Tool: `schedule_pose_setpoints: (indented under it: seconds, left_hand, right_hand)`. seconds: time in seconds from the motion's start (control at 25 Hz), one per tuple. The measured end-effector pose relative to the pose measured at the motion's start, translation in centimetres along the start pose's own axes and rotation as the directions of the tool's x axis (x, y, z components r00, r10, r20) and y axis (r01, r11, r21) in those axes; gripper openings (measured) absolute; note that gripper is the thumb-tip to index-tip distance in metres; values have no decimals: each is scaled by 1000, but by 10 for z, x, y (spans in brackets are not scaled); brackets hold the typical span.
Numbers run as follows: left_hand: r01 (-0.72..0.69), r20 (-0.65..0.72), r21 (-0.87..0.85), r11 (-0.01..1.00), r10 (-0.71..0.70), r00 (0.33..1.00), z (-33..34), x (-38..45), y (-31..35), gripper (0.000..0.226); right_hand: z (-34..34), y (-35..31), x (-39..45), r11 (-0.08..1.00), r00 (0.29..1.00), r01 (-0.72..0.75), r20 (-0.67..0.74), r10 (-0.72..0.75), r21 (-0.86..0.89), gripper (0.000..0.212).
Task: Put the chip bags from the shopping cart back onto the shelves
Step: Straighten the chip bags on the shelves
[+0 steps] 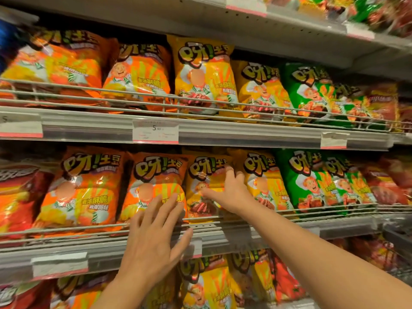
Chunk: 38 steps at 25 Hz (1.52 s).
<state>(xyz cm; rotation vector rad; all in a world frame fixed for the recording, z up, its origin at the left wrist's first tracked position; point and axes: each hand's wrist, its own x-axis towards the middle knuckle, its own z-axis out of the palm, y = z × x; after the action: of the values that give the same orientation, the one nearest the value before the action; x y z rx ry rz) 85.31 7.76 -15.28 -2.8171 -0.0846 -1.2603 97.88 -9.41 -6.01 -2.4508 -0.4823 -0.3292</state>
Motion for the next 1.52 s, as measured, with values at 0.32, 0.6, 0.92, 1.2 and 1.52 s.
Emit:
schedule_pose_setpoints:
  seconds: [0.32, 0.6, 0.92, 1.2, 1.52]
  left_hand:
    - [45, 127, 172, 984, -67, 990, 10, 15, 3, 78]
    - [133, 113, 198, 971, -157, 981, 14, 21, 8, 92]
    - [40, 123, 183, 982, -63, 990, 8, 15, 4, 81]
    - [44, 138, 182, 982, -70, 988, 6, 15, 5, 79]
    - [132, 72, -12, 991, -131, 989, -1, -6, -13, 83]
  right_hand:
    - [41, -19, 17, 970, 993, -115, -15, 114, -216, 121]
    - [16, -14, 14, 986, 990, -45, 125, 66, -162, 126]
    - [-38, 26, 5, 938, 897, 160, -352, -269, -309, 70]
    - [-37, 95, 7, 919, 995, 43, -64, -74, -391, 80]
    - [-8, -14, -27, 831, 837, 506, -102, -538, -229, 58]
